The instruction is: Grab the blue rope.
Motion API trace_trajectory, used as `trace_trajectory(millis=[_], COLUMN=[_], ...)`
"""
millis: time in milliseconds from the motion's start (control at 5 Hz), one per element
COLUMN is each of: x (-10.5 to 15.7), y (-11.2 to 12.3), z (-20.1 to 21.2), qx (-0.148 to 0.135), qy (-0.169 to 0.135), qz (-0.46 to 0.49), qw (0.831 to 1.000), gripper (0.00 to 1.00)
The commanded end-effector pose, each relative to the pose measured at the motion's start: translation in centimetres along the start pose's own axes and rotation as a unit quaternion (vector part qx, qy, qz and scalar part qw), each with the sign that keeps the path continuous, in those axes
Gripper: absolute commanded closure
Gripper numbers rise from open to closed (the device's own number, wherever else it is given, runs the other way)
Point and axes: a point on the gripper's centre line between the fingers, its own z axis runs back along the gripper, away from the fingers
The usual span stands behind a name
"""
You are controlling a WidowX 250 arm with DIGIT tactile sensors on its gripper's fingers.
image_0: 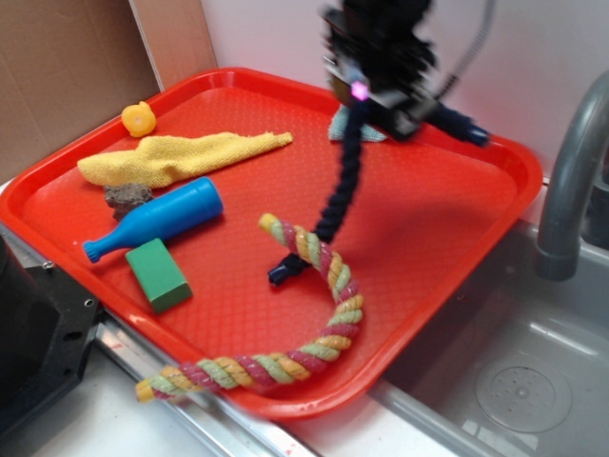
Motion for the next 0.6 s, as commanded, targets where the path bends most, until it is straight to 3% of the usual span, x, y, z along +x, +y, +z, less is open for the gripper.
trace_trajectory(millis=[0, 400], x=[-4.8, -6.4], y=[3.8, 7.0], z=[10.3, 9.5], qx=[0.031, -0.006], qy=[0.011, 0.047], qz=[0.147, 0.198], qw=[0.989, 0.979], gripper=[1.0, 1.0])
